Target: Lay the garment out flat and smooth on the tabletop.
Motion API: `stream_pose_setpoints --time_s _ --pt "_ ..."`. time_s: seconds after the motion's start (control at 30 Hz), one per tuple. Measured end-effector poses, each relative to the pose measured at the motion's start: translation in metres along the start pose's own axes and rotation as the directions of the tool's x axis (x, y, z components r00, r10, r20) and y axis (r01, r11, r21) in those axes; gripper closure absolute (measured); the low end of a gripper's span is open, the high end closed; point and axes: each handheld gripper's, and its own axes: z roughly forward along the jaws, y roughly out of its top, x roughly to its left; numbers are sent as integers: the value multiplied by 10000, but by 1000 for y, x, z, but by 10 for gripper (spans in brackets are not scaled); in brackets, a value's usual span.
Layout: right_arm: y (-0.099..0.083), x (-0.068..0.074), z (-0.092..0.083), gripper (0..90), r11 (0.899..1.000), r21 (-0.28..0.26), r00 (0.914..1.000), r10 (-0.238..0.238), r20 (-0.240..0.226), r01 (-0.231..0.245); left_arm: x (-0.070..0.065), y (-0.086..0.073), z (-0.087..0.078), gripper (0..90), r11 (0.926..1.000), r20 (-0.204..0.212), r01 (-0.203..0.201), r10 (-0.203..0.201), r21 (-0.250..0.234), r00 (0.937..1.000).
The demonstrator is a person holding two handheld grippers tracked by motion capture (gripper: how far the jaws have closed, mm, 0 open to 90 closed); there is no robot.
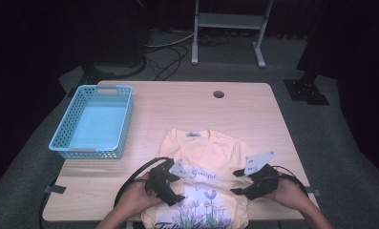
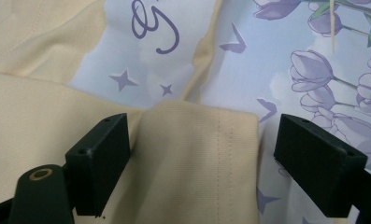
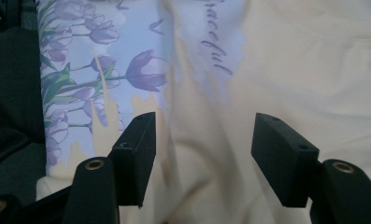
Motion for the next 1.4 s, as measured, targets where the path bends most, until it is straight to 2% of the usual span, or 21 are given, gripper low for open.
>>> stream_pose_setpoints --time_s 0.07,0.2,0.3,0.43,0.57,0.77,1.03,1.27,1.4 --pt "4 7 10 344 9999 122 9999 -70 116 69 0 0 0 177 10000 4 10 -10 -36 10000" --pt "13 15 24 318 9998 166 9998 -58 170 55 0 0 0 178 10000 1 -28 28 19 10000" --pt "17 15 32 295 9999 160 9999 12 137 -14 0 1 0 178 10000 21 -13 13 30 10000" --pt "19 13 41 257 9986 497 9996 -179 223 168 1 1 1 178 10000 14 57 -57 -35 10000" --pt "17 7 44 215 9985 475 9996 287 -13 -286 2 4 2 178 10000 -12 97 -97 18 10000" --pt "13 -1 42 207 9987 496 9997 95 -216 -84 6 13 7 177 9998 -29 88 -87 154 10000" --pt "-5 -19 29 208 9995 287 9997 168 -160 -163 12 32 17 178 9998 122 72 -74 162 9999" --pt "-23 -34 15 212 9988 306 9993 376 29 -377 15 57 30 199 9989 -32 -343 345 321 9994" --pt "-33 -40 7 213 9977 330 9981 589 198 -595 17 68 34 264 9973 -224 -686 691 249 9974"
